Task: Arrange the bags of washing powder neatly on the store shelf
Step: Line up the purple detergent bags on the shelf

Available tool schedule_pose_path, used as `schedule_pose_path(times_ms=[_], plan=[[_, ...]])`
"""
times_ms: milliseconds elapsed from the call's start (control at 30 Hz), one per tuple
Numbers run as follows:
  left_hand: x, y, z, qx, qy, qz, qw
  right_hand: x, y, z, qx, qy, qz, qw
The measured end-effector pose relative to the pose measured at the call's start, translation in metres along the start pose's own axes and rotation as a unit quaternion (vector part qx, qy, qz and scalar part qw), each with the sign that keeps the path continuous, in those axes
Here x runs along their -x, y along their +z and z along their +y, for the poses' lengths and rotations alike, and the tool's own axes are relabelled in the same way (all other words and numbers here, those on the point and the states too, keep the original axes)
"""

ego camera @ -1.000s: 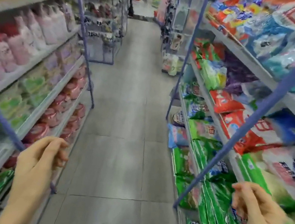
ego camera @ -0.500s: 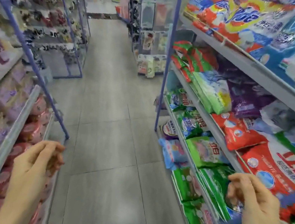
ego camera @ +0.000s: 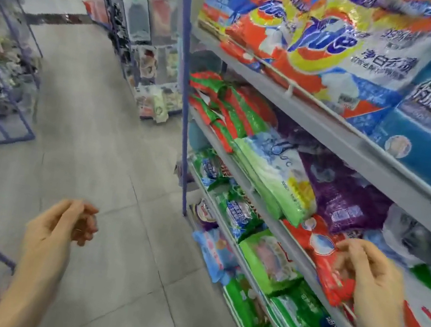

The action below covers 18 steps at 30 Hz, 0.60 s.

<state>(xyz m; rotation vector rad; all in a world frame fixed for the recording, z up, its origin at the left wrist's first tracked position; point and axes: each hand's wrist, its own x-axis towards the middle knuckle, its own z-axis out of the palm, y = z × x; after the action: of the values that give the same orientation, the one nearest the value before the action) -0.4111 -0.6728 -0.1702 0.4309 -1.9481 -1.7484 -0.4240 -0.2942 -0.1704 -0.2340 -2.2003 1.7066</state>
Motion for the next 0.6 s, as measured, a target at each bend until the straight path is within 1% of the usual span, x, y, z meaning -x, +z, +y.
schedule_pose_path(times_ms=[167, 233, 300, 433, 533, 600], plan=[[-0.078, 0.066, -0.015, 0.023, -0.009, -0.111, 0.993, -0.036, 0.006, 0.022, 0.016, 0.058, 0.101, 0.993], [-0.113, 0.095, -0.019, 0.018, -0.004, -0.166, 0.986, -0.049, 0.013, 0.031, 0.068, 0.06, 0.152, 0.984], [-0.145, 0.125, -0.024, 0.007, 0.005, -0.237, 0.971, -0.065, 0.024, 0.034, 0.153, 0.061, 0.21, 0.964], [-0.191, 0.182, -0.018, -0.018, 0.052, -0.371, 0.927, -0.11, 0.06, 0.034, 0.262, 0.055, 0.27, 0.925], [-0.202, 0.219, -0.011, -0.043, 0.128, -0.467, 0.874, -0.14, 0.086, 0.033, 0.356, 0.041, 0.296, 0.885], [-0.206, 0.244, -0.015, -0.064, 0.174, -0.507, 0.841, -0.154, 0.101, 0.033, 0.4, 0.039, 0.296, 0.867]])
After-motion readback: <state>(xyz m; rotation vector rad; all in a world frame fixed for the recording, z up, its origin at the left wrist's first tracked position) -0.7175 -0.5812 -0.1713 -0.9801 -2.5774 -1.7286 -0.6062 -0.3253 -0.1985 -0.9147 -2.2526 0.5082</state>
